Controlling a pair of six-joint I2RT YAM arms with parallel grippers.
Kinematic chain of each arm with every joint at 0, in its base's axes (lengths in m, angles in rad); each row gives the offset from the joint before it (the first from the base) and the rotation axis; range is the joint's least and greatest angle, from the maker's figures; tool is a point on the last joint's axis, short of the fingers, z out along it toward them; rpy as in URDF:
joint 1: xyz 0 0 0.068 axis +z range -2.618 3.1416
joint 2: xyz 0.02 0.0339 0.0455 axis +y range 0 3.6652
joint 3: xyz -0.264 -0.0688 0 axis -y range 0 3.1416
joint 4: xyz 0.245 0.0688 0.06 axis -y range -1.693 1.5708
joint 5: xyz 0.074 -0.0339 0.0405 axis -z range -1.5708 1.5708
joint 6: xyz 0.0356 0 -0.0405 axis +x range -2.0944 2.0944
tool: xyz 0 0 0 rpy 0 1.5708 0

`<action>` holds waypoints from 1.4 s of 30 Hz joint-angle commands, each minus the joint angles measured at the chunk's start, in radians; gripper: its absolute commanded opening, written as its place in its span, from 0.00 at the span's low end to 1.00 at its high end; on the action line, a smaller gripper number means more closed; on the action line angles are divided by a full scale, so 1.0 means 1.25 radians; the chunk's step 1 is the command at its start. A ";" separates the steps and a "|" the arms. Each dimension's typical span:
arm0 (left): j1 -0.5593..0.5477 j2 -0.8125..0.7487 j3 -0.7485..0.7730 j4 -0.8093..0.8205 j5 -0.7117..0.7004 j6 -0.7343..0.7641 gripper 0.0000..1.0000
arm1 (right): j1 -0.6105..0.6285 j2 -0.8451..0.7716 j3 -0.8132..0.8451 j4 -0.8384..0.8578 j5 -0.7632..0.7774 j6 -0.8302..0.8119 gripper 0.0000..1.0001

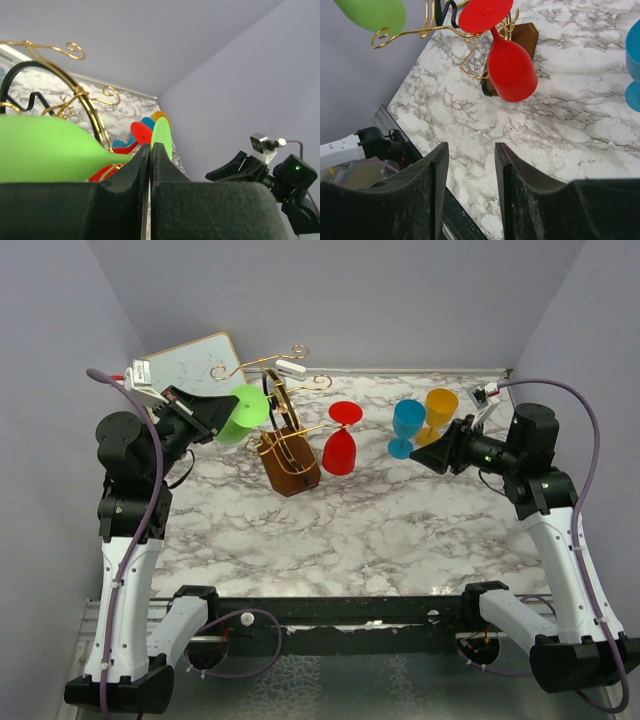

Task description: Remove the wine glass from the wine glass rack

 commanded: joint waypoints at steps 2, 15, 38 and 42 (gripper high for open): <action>-0.002 -0.035 0.002 0.146 0.092 -0.045 0.00 | 0.002 0.002 0.018 0.033 -0.049 0.019 0.42; -0.004 0.073 -0.202 1.246 0.400 -0.513 0.00 | 0.002 0.023 0.011 0.203 -0.274 0.106 0.43; -0.412 0.070 -0.258 1.612 0.623 -0.429 0.00 | 0.015 0.055 -0.062 0.961 -0.586 0.629 0.67; -0.432 0.077 -0.261 1.610 0.617 -0.413 0.00 | 0.043 0.031 -0.082 1.068 -0.582 0.699 0.74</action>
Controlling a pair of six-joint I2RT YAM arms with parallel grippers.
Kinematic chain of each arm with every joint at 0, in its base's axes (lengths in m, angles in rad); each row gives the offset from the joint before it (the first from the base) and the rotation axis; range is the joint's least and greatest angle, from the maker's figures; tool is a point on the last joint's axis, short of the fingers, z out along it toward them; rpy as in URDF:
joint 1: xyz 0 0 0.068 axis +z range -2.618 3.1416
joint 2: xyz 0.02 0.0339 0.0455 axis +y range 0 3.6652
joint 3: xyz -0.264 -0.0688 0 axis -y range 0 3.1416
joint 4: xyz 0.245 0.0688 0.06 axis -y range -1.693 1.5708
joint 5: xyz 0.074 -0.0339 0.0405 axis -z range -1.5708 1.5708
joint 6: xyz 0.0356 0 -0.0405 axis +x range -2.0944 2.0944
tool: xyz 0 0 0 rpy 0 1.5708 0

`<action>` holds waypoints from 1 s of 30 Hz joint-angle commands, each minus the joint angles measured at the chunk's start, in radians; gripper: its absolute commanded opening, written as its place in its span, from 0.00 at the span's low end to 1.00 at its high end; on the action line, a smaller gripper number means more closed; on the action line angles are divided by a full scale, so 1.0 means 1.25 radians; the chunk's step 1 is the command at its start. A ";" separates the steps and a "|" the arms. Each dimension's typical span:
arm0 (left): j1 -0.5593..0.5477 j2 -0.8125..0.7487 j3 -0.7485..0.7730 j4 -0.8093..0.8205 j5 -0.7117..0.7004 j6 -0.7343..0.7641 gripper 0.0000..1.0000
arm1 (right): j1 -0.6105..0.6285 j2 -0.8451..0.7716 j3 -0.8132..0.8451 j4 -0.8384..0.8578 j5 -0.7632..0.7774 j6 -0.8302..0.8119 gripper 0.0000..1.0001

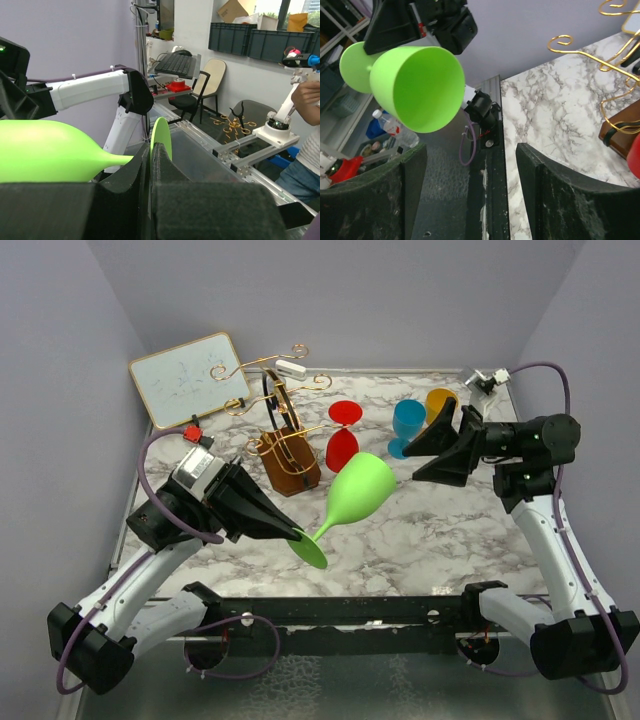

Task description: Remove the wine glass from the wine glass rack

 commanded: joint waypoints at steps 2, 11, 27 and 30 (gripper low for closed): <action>-0.030 0.004 0.002 0.196 0.008 0.041 0.00 | 0.060 -0.035 -0.009 0.201 -0.030 0.125 0.75; -0.047 0.025 0.007 0.196 0.005 0.048 0.00 | 0.144 -0.021 0.007 0.192 0.001 0.101 0.74; -0.051 0.038 -0.004 0.196 -0.010 0.061 0.00 | 0.231 -0.034 -0.003 0.268 0.030 0.133 0.28; -0.052 0.034 -0.007 0.195 -0.010 0.062 0.00 | 0.231 -0.036 -0.005 0.263 0.029 0.128 0.01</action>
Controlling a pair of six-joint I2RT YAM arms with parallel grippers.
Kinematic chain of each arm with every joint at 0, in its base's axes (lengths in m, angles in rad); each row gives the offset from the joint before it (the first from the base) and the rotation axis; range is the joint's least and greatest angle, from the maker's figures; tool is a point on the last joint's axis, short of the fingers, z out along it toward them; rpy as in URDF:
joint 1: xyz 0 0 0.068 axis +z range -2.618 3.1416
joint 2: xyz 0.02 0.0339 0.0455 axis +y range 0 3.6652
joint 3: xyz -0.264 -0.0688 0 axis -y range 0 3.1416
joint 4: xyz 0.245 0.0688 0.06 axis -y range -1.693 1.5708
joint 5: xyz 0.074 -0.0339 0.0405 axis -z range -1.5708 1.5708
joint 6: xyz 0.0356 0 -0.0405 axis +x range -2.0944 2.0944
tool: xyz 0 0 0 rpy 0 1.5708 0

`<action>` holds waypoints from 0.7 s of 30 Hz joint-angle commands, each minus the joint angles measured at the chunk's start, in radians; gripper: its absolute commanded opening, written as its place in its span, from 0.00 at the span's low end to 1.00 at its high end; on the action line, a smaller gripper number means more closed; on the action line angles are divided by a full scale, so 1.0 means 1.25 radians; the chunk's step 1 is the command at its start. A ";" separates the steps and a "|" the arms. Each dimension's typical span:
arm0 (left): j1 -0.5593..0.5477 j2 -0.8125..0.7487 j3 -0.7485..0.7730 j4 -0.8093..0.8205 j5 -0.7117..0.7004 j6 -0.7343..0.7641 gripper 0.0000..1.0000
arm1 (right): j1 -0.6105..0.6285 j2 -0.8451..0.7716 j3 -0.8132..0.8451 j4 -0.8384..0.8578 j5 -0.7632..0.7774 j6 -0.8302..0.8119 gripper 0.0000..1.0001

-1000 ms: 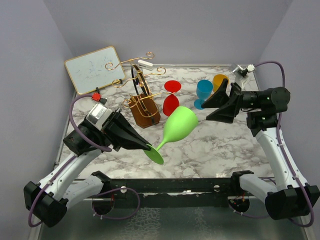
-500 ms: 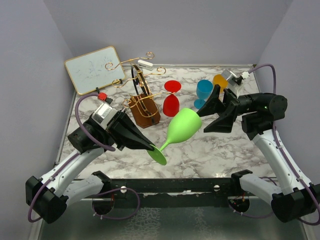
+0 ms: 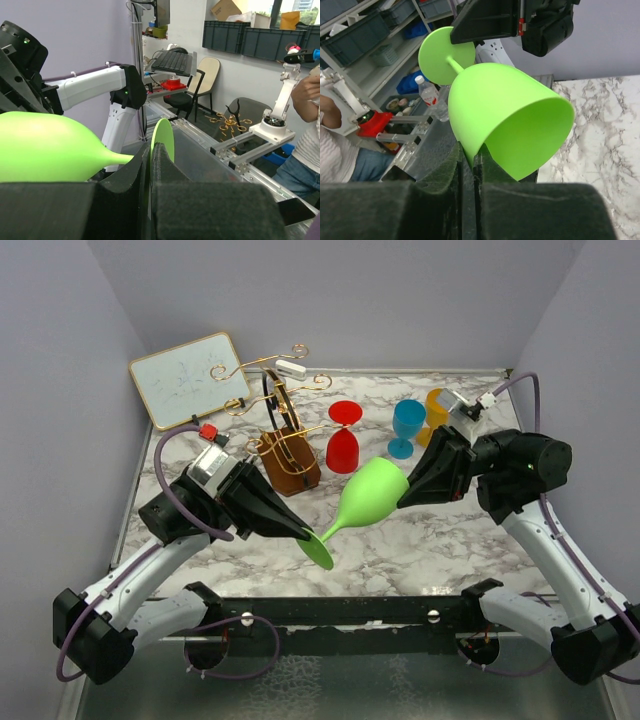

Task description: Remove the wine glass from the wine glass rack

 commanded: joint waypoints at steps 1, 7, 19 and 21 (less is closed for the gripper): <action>-0.005 -0.010 -0.006 0.193 -0.014 0.015 0.00 | 0.008 -0.013 0.005 0.026 0.025 -0.003 0.01; -0.005 -0.019 -0.021 0.172 -0.009 0.023 0.53 | 0.009 -0.031 0.017 -0.069 0.018 -0.078 0.01; -0.005 -0.185 -0.039 -0.386 -0.091 0.452 0.80 | 0.009 -0.080 0.177 -0.800 0.059 -0.600 0.01; -0.005 -0.215 -0.019 -0.528 -0.147 0.544 0.80 | 0.009 -0.067 0.251 -1.023 0.169 -0.737 0.01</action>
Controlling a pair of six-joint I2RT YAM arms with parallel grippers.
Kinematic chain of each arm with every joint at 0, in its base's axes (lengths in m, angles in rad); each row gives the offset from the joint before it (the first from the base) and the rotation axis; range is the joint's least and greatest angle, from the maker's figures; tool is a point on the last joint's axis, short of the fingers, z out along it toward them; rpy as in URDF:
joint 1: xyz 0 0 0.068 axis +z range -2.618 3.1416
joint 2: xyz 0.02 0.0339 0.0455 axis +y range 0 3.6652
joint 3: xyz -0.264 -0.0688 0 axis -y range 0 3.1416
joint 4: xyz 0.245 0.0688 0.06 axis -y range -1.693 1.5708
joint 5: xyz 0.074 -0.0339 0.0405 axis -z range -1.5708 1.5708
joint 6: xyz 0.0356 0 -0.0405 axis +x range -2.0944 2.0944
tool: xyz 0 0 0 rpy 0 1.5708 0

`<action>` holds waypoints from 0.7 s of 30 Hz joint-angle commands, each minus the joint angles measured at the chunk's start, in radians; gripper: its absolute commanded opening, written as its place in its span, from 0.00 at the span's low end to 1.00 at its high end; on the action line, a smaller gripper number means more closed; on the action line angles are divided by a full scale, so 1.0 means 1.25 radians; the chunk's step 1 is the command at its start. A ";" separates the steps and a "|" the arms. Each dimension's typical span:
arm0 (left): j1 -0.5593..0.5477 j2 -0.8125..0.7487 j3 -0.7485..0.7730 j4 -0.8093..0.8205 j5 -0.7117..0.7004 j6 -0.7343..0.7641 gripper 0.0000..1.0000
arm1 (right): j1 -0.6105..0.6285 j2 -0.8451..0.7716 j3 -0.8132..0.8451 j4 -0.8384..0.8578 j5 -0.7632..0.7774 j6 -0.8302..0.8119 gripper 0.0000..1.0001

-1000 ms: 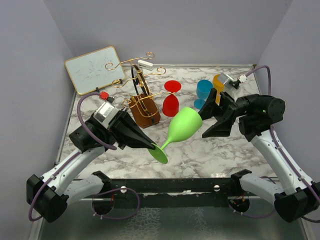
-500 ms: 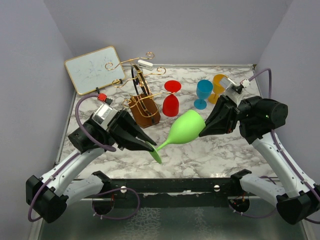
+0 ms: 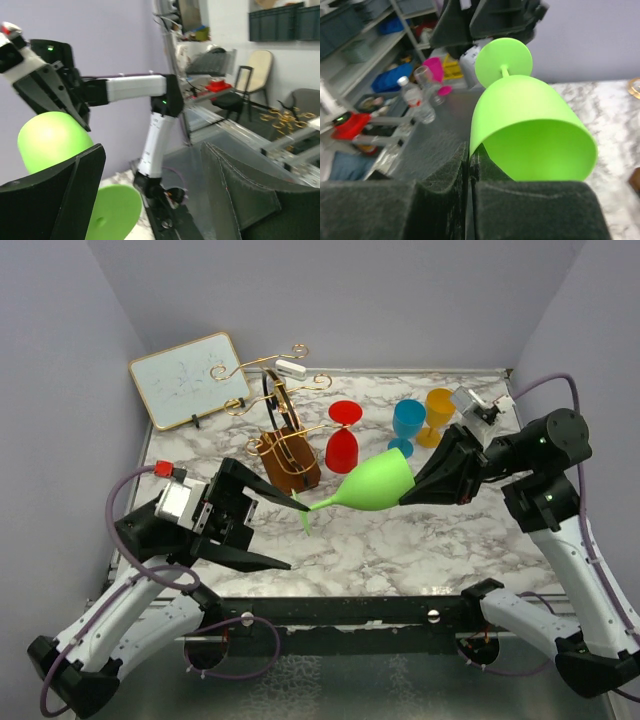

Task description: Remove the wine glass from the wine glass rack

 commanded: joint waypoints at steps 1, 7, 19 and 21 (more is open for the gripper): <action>-0.004 -0.069 0.047 -0.355 -0.153 0.278 0.80 | -0.003 0.007 0.178 -0.650 0.232 -0.431 0.01; -0.004 -0.051 0.147 -0.664 -0.316 0.381 0.74 | -0.003 0.088 0.250 -0.900 0.903 -0.425 0.01; -0.004 0.112 0.310 -1.179 -0.679 0.449 0.46 | -0.003 0.171 0.230 -1.011 1.306 -0.326 0.01; -0.004 0.144 0.330 -1.215 -0.695 0.456 0.44 | -0.003 0.191 0.228 -1.030 1.313 -0.331 0.01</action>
